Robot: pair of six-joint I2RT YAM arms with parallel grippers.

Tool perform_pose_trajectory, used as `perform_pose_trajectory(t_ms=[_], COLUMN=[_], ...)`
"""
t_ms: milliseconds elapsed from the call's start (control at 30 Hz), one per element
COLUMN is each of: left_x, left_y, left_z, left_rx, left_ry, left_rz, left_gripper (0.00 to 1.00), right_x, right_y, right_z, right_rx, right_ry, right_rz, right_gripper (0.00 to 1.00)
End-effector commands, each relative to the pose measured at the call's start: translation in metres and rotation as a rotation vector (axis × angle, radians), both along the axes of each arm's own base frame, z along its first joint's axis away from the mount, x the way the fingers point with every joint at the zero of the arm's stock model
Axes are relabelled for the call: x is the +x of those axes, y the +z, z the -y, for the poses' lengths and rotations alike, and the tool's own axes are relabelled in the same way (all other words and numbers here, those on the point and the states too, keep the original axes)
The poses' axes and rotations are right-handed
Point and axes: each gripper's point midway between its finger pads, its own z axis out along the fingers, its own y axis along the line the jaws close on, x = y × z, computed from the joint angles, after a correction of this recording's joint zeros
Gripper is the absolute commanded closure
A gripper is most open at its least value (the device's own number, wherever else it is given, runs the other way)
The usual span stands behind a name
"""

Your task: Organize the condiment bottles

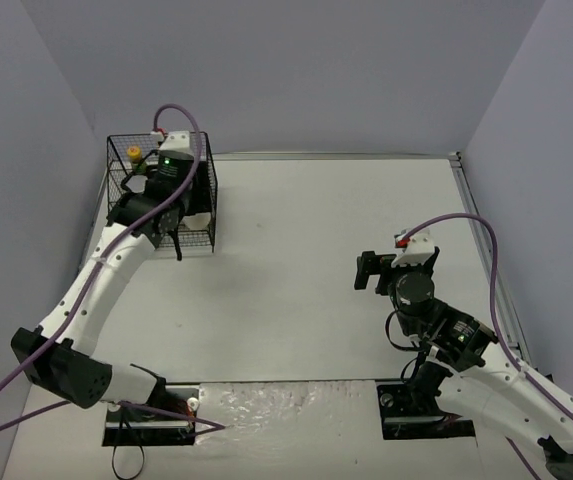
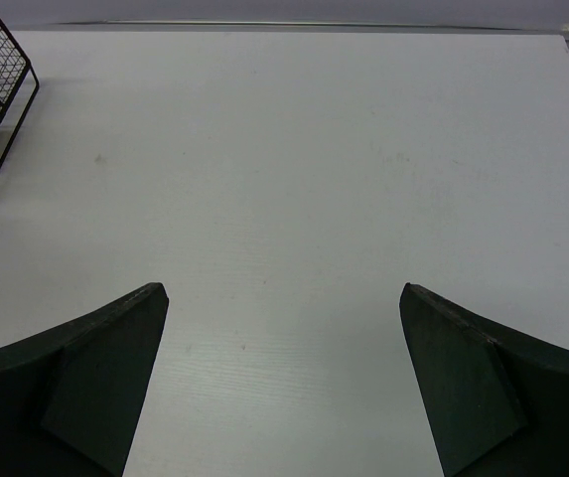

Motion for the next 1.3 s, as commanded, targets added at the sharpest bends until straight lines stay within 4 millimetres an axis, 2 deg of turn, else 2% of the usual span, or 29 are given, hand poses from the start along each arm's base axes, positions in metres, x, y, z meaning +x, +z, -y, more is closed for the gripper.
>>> perform_pose_trajectory(t_ms=[0,100,300,600,833,967,1100,1267], left_x=[0.025,0.042,0.067,0.087,0.092,0.092,0.090,0.086], left_y=[0.024,0.025,0.015,-0.028,-0.068,-0.085,-0.098,-0.101], left_z=[-0.030,-0.044,-0.065,-0.066,-0.064,-0.064,-0.064,-0.064], left_rx=[0.026,0.035,0.051,0.037,0.019,0.017,0.015,0.011], left_ry=[0.030,0.052,0.084,0.092,0.104,0.116,0.125,0.130], left_rz=[0.074,0.109,0.141,0.075,0.024,-0.007,-0.041,-0.060], left_gripper=[1.00,1.00,1.00,1.00,1.00,0.88,0.69,0.50], right_x=[0.006,0.005,0.005,0.005,0.007,0.007,0.006,0.005], right_y=[0.013,0.013,0.012,0.011,0.009,0.010,0.010,0.014], right_z=[0.001,0.002,0.001,0.000,-0.002,-0.002,-0.003,-0.002], right_rx=[0.044,0.047,0.045,0.040,0.031,0.032,0.036,0.046], right_ry=[-0.035,-0.034,-0.029,-0.028,-0.025,-0.020,-0.014,-0.010], right_rz=[0.042,0.044,0.042,0.040,0.033,0.034,0.035,0.044], right_gripper=[0.00,0.00,0.00,0.00,0.00,0.00,0.00,0.00])
